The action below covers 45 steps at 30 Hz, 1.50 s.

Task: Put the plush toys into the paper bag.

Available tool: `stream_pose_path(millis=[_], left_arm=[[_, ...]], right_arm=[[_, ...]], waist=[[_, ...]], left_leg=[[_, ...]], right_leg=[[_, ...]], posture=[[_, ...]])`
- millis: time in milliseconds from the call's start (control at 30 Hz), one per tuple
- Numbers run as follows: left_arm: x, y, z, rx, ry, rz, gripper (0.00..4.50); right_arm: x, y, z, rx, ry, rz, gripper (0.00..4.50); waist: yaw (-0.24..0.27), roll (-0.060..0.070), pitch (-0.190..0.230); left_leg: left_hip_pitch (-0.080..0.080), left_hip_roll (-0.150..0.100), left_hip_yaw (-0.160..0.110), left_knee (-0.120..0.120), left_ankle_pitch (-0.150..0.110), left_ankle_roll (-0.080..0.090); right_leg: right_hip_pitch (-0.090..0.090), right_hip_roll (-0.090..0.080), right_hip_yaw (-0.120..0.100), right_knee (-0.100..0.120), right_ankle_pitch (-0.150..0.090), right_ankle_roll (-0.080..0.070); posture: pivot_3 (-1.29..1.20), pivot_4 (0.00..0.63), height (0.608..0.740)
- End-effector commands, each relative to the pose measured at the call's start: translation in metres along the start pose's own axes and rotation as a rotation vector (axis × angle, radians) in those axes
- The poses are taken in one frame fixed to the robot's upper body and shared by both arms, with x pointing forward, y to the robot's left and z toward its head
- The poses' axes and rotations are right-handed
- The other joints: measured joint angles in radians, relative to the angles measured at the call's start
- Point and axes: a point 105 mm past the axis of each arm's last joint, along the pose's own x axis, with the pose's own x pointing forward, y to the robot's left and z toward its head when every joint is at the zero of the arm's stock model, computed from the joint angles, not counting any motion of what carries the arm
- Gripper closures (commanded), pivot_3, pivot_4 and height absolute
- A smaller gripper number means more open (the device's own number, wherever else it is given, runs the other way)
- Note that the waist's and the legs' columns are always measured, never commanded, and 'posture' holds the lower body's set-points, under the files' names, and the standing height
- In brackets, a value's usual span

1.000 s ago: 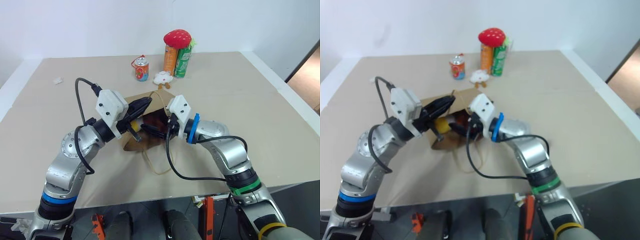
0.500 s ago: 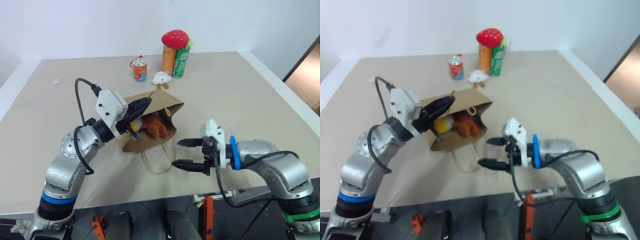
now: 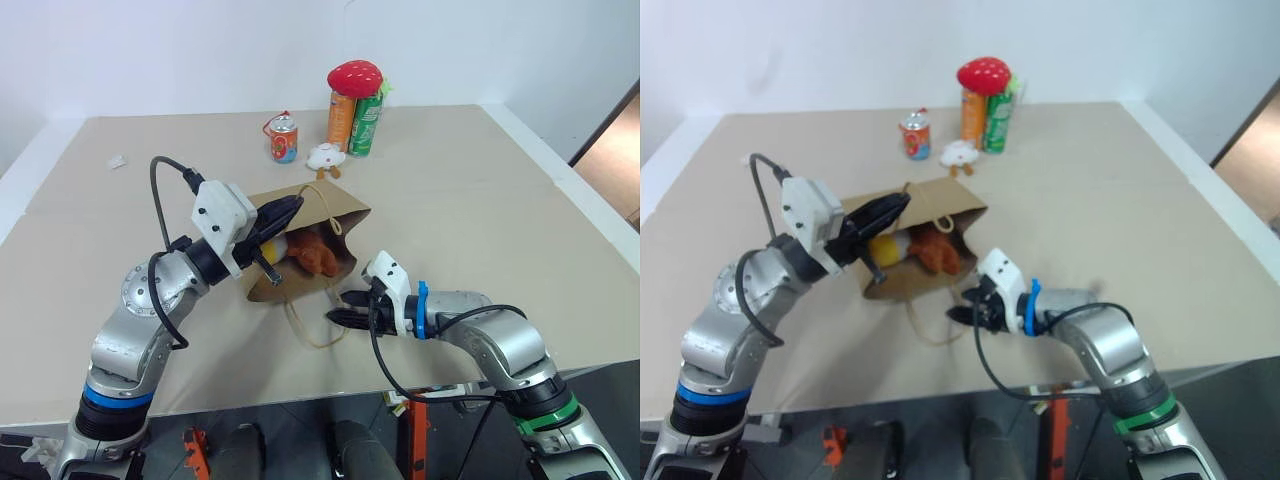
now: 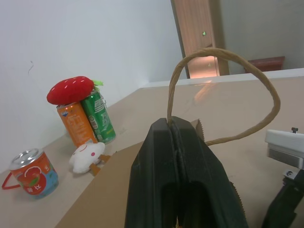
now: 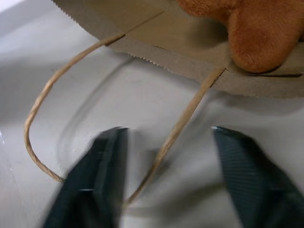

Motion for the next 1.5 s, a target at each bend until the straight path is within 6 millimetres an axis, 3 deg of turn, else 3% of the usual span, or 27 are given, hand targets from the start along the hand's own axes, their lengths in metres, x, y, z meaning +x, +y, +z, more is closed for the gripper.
stream_pose_path(millis=[33,67,233,500,633,833,1033,1367,1500], left_arm=[[0.000,0.000,0.012,0.036,-0.040,0.007,4.50],[0.000,0.000,0.012,0.035,-0.040,0.007,4.50],[0.000,0.005,0.011,0.050,-0.034,0.008,4.50],[0.003,0.027,0.019,0.129,-0.035,0.017,4.50],[0.006,0.029,0.019,0.095,-0.038,0.014,4.50],[0.006,0.025,0.010,0.064,-0.010,-0.004,4.50],[0.010,0.028,0.019,0.070,-0.033,0.002,4.50],[0.010,0.039,0.026,0.078,-0.054,0.051,4.50],[0.010,0.039,0.022,0.077,-0.045,0.053,4.50]], right_arm=[[-0.006,0.004,0.009,-0.072,-0.032,0.020,4.25],[-0.007,0.004,0.011,-0.076,-0.044,0.021,4.40],[-0.034,0.002,0.062,-0.132,-0.219,0.076,4.40],[-0.111,0.009,0.134,-0.248,-0.277,0.178,4.40],[-0.117,0.010,0.145,-0.248,-0.286,0.188,4.40],[-0.096,0.001,0.130,-0.239,-0.249,0.151,4.40],[-0.083,-0.008,0.139,-0.280,-0.304,0.121,4.40],[-0.095,-0.023,0.155,-0.296,-0.363,0.066,4.40],[-0.094,-0.026,0.152,-0.290,-0.356,0.054,4.40]], waist=[[0.000,0.000,0.000],[0.000,0.000,0.000],[0.000,0.000,0.000],[0.000,0.000,0.001],[0.001,0.002,0.002],[0.001,0.002,0.002],[0.000,0.002,0.002],[0.000,0.002,0.002],[0.000,0.002,0.002]], left_leg=[[0.000,0.000,0.000,0.000,0.000,0.000],[0.000,0.000,0.000,0.000,0.000,0.000],[0.000,0.000,0.000,0.000,0.000,0.000],[0.000,0.000,0.000,0.001,0.000,0.000],[0.000,0.000,0.000,0.000,0.000,0.000],[0.000,0.000,0.000,-0.002,-0.001,0.001],[0.000,0.000,0.001,-0.001,-0.001,0.001],[-0.001,0.000,0.000,-0.002,-0.001,0.001],[-0.001,0.000,0.000,-0.001,-0.001,0.001]], right_leg=[[0.000,0.000,0.000,0.000,0.000,0.000],[0.000,0.000,0.000,0.000,0.000,0.000],[0.000,0.000,0.000,0.000,0.000,0.000],[0.000,0.000,0.000,0.000,0.000,0.001],[0.000,0.000,0.000,0.000,0.000,0.000],[-0.001,0.000,0.000,0.000,-0.001,0.000],[-0.001,0.000,0.000,0.000,-0.001,0.000],[-0.001,0.000,0.000,0.000,0.002,0.004],[-0.001,0.000,0.000,0.000,0.002,0.004]], posture=[[0.00,0.150,0.740],[0.00,0.150,0.740],[0.00,0.150,0.740],[0.00,0.150,0.740],[0.00,0.150,0.740],[0.00,0.150,0.740],[0.00,0.150,0.740],[0.00,0.150,0.740],[0.00,0.150,0.740]])
